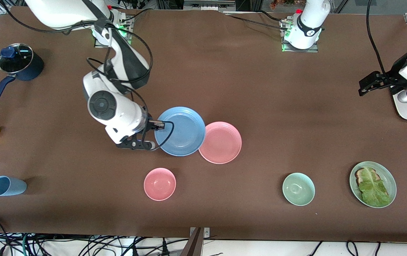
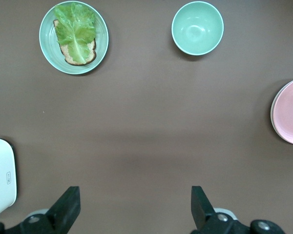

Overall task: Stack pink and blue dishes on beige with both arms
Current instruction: 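Lift the blue plate with the right gripper toward the pink plate, then lower the blue plate onto the pink plate and open the right gripper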

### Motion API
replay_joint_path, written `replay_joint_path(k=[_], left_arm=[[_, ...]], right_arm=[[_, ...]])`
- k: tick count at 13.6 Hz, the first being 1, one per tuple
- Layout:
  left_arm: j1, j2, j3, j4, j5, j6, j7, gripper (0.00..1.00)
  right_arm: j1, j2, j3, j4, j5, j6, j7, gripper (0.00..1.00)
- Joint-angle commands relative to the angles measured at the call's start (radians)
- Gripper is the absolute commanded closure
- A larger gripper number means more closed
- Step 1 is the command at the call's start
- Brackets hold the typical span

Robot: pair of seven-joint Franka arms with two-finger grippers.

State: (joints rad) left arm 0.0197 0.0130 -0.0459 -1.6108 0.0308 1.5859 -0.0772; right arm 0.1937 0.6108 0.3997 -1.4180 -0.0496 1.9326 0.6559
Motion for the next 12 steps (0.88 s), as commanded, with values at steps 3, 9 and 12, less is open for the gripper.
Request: replay_joint_path(k=[3,9,12], left_arm=[[-0.01,-0.004,0.0,0.008,0.009,-0.004,0.0,0.0],[-0.01,-0.002,0.0,0.008,0.009,-0.004,0.004,0.0],[-0.014,-0.002,-0.002,0.008,0.018,-0.003,0.002,0.0]], right_arm=[[0.108,0.073,-0.015,0.007,-0.05,0.149,0.201,1.0],[0.266,0.164,-0.105,0.027,-0.112,0.359,0.444,1.0],[0.268,0.201,-0.108,0.065,-0.112,0.408,0.473,1.0]])
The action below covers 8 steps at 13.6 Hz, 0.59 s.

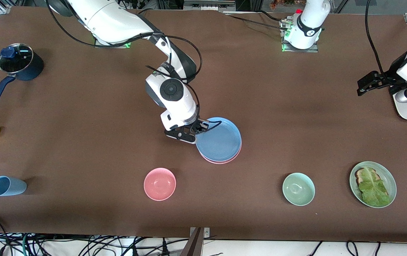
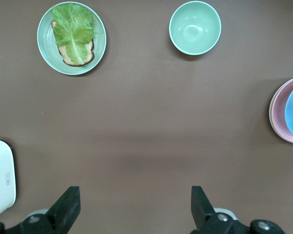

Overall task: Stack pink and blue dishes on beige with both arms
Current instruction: 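Lower the blue plate onto the pink plate and open the right gripper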

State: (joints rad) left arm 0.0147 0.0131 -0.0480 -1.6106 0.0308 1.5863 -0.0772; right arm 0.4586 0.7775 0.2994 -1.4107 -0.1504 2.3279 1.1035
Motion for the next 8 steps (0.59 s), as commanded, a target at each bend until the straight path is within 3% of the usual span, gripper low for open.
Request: replay_joint_path(k=[1,8], left_arm=[[-0.009,-0.002,0.0,0.008,0.02,-0.003,0.002,0.0],[-0.01,-0.001,0.0,0.008,0.023,-0.002,0.002,0.0]], right_arm=[[0.009,0.049,-0.008,0.065,-0.011,0.016,0.033,1.0],[0.037,0.072,-0.023,0.055,-0.012,0.018,0.062,1.0]])
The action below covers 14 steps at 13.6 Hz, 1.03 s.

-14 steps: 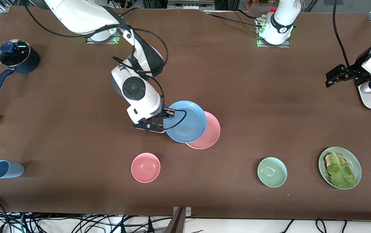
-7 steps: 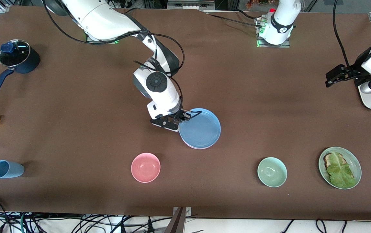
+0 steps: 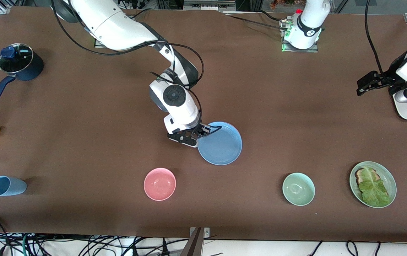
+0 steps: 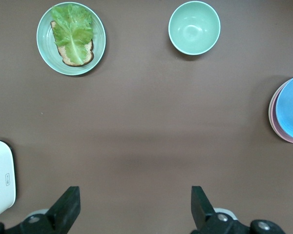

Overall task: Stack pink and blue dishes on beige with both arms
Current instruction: 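Lower the blue plate onto the pink plate and open the right gripper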

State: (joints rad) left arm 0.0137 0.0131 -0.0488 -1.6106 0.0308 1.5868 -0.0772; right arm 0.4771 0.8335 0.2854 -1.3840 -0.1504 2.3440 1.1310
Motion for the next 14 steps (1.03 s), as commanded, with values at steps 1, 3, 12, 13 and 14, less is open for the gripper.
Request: replay_joint_path(k=[1,3,12,13,14], left_arm=[[-0.009,0.002,0.001,0.009,0.021,-0.002,0.002,0.0],[-0.009,0.004,0.001,0.008,0.021,-0.002,0.002,0.0],[-0.009,0.004,0.001,0.008,0.021,-0.002,0.002,0.0],[-0.009,0.005,0.001,0.009,0.021,-0.002,0.002,0.0],[-0.009,0.004,0.001,0.008,0.021,-0.002,0.002,0.0]], right_arm=[[0.018,0.016,-0.008,0.023,-0.011,0.003,0.039,1.0],[0.018,0.016,-0.008,0.02,-0.005,0.001,0.042,1.0],[0.02,0.03,-0.008,0.019,-0.003,0.018,0.087,0.92],[0.018,0.027,-0.009,0.019,-0.003,0.017,0.081,0.76],[0.017,0.024,-0.009,0.02,-0.003,0.009,0.082,0.25]])
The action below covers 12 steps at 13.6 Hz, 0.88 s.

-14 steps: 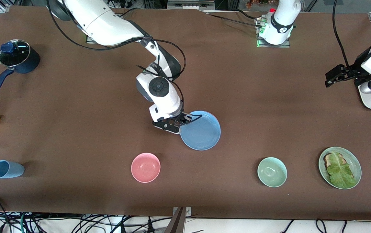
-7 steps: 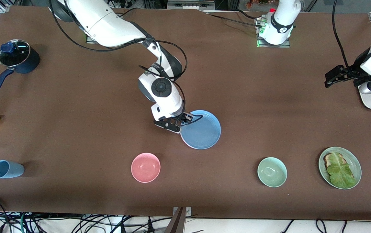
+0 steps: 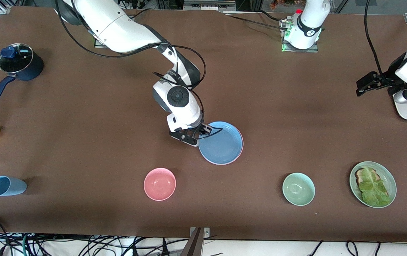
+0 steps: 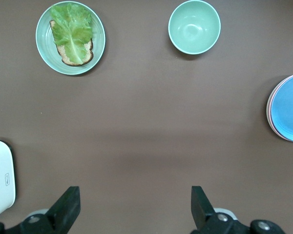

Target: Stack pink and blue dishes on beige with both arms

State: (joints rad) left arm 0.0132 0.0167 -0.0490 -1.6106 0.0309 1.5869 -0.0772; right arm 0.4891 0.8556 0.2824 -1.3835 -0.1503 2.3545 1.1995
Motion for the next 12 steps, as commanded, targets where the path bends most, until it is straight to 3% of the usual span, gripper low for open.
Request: replay_joint_path(k=[1,6,12], left_arm=[[-0.009,0.0,0.001,0.009,0.021,-0.001,0.002,0.0],[-0.01,0.003,0.001,0.008,0.021,-0.001,0.0,0.0],[-0.009,0.002,0.001,0.009,0.021,-0.001,0.0,0.0]], right_arm=[[0.003,-0.003,-0.006,0.021,-0.012,-0.004,0.012,0.0],[-0.062,-0.134,-0.006,0.008,-0.014,-0.182,-0.038,0.0],[-0.228,-0.496,-0.008,-0.219,0.003,-0.408,-0.499,0.0]])
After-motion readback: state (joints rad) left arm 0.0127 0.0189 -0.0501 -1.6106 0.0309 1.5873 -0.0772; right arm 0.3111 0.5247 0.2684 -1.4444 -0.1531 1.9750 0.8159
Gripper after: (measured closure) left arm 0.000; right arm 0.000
